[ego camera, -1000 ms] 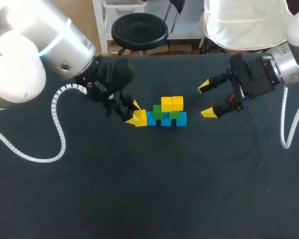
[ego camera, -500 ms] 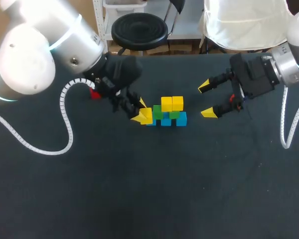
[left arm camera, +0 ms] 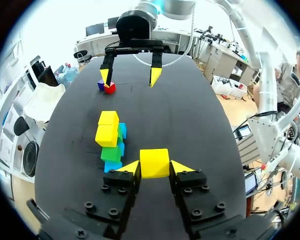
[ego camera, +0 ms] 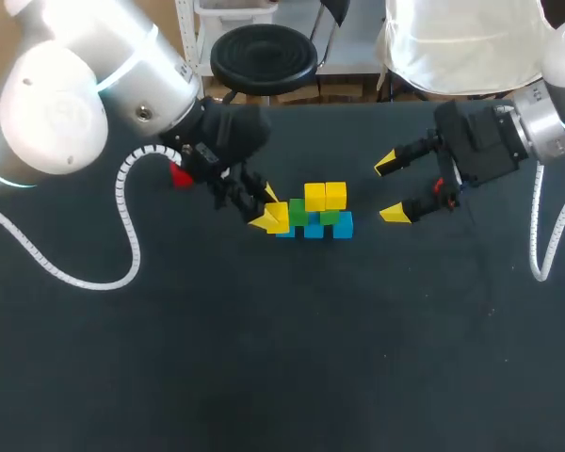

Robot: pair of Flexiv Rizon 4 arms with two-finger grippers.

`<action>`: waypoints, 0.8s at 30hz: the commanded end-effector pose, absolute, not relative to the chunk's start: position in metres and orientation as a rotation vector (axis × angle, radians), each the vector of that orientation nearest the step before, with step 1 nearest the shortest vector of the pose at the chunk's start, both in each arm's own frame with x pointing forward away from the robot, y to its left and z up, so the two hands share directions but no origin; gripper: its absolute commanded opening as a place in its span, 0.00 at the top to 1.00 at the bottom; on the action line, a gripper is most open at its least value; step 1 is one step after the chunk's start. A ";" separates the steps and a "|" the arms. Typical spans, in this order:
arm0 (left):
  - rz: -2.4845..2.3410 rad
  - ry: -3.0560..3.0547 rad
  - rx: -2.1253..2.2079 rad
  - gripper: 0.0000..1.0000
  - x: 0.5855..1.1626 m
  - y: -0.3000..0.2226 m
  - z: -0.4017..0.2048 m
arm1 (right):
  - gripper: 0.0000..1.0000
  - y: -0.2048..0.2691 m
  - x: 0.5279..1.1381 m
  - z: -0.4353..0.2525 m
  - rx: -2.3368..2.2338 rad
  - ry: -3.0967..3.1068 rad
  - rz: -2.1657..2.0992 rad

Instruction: Place the blue cubes, place green cubes on the blue cubes, place the yellow cubes on the green cubes, then place the red cubes on the yellow cubes, and place purple cube on the red cubes.

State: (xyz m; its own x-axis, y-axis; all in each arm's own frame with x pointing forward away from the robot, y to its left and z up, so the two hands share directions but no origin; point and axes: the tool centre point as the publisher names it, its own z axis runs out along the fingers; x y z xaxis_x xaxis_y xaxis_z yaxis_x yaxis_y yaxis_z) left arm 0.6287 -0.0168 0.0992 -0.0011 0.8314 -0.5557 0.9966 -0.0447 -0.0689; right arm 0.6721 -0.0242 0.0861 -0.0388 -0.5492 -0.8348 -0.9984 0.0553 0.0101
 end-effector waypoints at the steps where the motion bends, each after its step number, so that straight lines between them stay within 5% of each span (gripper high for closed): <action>1: -0.628 1.882 1.929 1.00 0.641 -0.020 0.108 | 0.00 -0.025 0.672 0.086 -1.569 1.666 0.857; 24: -0.734 1.907 1.920 1.00 0.679 -0.034 0.100 | 0.00 -0.025 0.672 0.086 -1.569 1.666 0.857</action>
